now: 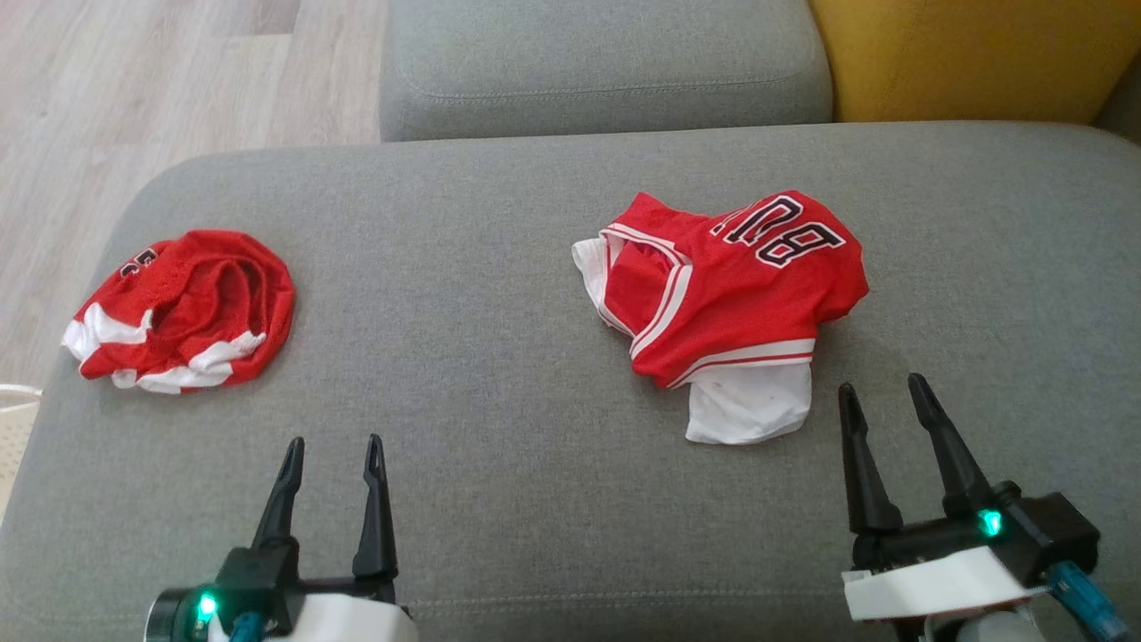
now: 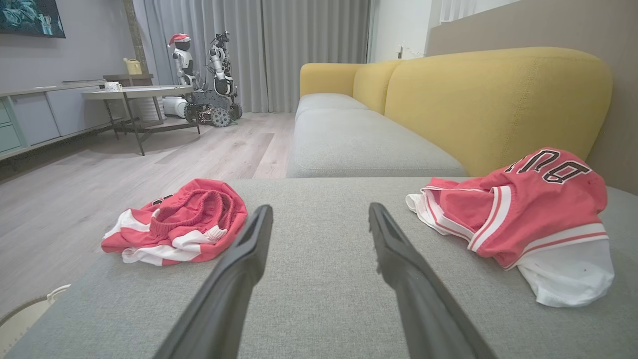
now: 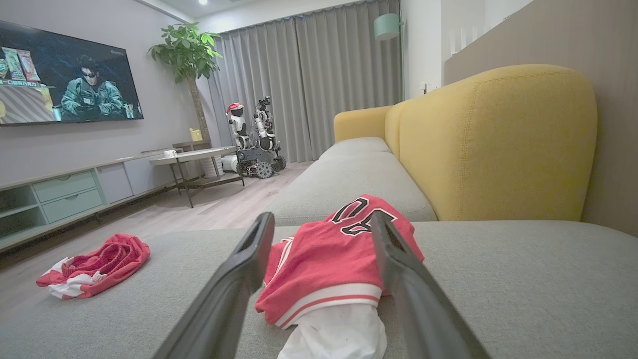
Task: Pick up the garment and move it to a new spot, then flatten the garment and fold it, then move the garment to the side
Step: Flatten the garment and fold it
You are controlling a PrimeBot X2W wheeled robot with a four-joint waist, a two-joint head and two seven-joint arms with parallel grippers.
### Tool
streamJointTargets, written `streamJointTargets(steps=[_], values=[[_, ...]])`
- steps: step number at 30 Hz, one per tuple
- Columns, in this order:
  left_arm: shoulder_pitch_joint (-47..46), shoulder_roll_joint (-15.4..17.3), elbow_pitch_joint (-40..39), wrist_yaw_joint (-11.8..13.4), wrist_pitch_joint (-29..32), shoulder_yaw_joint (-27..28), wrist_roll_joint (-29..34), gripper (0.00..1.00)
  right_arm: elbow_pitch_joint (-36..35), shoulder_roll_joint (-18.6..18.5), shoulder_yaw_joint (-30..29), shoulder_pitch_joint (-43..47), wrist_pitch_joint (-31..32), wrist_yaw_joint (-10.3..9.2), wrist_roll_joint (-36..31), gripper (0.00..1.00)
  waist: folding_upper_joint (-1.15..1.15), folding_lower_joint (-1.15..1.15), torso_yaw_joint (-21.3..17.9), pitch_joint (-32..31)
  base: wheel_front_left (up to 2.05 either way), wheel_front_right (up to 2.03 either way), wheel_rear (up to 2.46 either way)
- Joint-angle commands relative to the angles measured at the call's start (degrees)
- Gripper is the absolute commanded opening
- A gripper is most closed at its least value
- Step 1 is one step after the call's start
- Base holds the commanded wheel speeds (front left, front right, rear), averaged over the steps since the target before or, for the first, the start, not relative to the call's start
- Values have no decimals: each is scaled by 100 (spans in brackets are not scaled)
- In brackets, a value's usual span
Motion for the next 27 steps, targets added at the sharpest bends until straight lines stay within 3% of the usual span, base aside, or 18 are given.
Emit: streamJointTargets(steps=[1,12,15,22,27], values=[[-152,-45,-167,13,-30,140,-11,100,-213,-5,155,-135,-39,41,-1,100,0,0,4,3,0,0,0],[-235,-45,127,-107,-30,116,-138,100,-266,-5,166,-233,-39,41,-3,100,0,0,-79,160,0,0,0],[-417,-45,474,-341,-30,-35,-315,100,-310,-5,183,-319,-39,41,-12,100,0,0,-155,293,0,0,0],[-1363,-45,1568,-1290,-30,-727,-1083,100,-498,-5,211,-633,-39,41,-45,100,0,0,-425,852,0,0,0],[-2283,-45,2462,-1581,-30,-1357,-1323,100,-523,-5,177,-877,-39,41,-81,100,0,0,-625,1262,0,0,0]])
